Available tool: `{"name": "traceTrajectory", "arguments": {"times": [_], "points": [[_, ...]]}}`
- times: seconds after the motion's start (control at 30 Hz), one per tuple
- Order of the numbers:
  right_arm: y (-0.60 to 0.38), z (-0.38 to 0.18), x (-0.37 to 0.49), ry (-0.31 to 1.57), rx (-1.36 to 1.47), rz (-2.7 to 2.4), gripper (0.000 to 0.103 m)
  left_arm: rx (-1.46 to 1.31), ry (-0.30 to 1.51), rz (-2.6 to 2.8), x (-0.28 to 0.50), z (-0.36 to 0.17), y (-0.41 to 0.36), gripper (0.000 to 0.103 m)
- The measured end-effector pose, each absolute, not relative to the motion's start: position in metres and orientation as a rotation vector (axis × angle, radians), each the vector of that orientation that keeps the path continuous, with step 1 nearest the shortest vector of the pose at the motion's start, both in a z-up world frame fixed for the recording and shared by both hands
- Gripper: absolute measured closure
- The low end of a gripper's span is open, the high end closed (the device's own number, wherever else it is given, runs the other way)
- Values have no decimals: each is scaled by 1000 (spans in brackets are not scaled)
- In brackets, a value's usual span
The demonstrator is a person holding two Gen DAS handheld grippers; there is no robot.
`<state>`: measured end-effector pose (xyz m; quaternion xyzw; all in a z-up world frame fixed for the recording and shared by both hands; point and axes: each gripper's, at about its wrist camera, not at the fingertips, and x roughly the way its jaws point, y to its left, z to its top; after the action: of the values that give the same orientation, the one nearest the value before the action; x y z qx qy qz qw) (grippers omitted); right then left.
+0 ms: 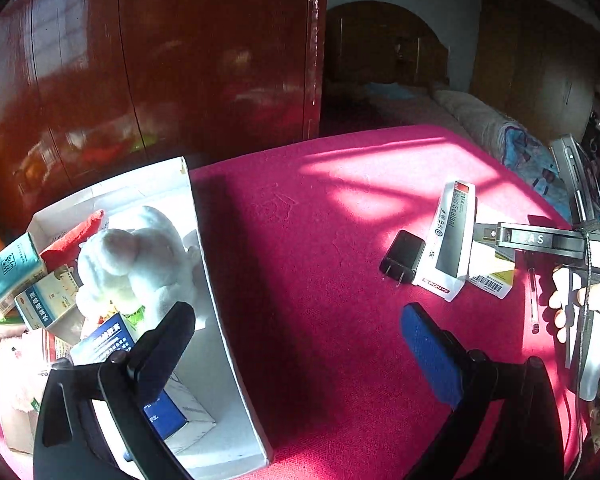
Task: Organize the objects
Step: 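Move both grippers back toward the Liquid Sealant and Merck boxes, then grasp the Liquid Sealant box with the left gripper while the right gripper grasps the Merck box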
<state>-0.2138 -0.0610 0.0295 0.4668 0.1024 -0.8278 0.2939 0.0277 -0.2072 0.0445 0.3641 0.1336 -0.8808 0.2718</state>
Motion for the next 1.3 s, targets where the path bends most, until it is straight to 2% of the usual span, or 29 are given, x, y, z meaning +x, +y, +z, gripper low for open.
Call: {"name": "traceTrajectory", "arguments": {"times": [0.23,0.3,0.37,0.4,0.47,0.5,0.6,0.73,0.93,1.2,1.3], "points": [[-100,18,-200,454,1210,-2144,3,975,379,-2378,33,43,-207,0],[-105,18,-187,503,1175,-2130,11,973,377,-2377,34,43,-207,0],[-102,19,-176,519,1151,-2119,23,971,380,-2376,35,43,-207,0],[-99,20,-172,525,1146,-2113,25,970,380,-2378,36,43,-207,0],[-90,22,-165,532,1130,-2097,41,975,376,-2381,34,42,-208,0],[-85,23,-162,528,1119,-2083,46,980,376,-2383,32,42,-208,0],[-61,28,-158,437,1114,-2047,46,996,358,-2399,19,44,-213,0],[-8,46,-158,191,1086,-2040,46,1017,314,-2453,-16,50,-216,0],[74,74,-177,-92,1050,-2073,46,1095,349,-2563,-92,41,-209,0],[119,71,-206,-232,1057,-2096,46,1237,187,-2483,-174,12,-192,0],[123,70,-208,-264,1059,-2082,46,1325,177,-2425,-188,-4,-190,2]]}}
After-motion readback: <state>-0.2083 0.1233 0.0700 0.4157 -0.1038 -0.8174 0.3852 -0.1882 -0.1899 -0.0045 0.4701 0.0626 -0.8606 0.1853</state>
